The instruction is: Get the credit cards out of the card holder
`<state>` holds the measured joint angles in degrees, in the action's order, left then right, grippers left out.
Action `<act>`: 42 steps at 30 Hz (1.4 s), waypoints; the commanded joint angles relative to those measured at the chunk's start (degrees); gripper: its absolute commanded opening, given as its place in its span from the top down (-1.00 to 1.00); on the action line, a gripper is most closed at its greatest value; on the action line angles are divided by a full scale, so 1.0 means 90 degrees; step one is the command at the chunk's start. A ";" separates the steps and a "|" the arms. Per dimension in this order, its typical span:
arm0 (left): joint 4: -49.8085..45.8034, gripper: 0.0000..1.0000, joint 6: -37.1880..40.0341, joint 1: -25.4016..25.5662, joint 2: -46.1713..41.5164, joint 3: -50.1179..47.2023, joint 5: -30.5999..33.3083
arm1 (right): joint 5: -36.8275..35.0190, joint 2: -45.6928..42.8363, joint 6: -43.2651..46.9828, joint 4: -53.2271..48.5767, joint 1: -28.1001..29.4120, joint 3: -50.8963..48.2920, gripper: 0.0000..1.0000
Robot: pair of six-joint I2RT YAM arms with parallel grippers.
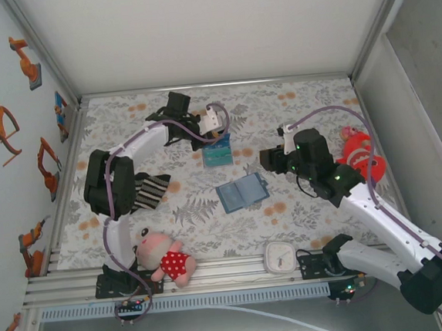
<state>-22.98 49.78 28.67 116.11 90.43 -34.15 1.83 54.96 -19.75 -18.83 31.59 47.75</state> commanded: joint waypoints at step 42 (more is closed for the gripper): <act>-0.0074 0.56 0.0027 -0.0253 0.0417 0.0451 -0.0180 | 0.0149 0.0152 -0.0096 0.0126 0.0015 0.0163 -0.13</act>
<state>-23.51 50.15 26.57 121.71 93.32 -35.09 2.90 55.99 -19.75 -18.61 31.59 47.75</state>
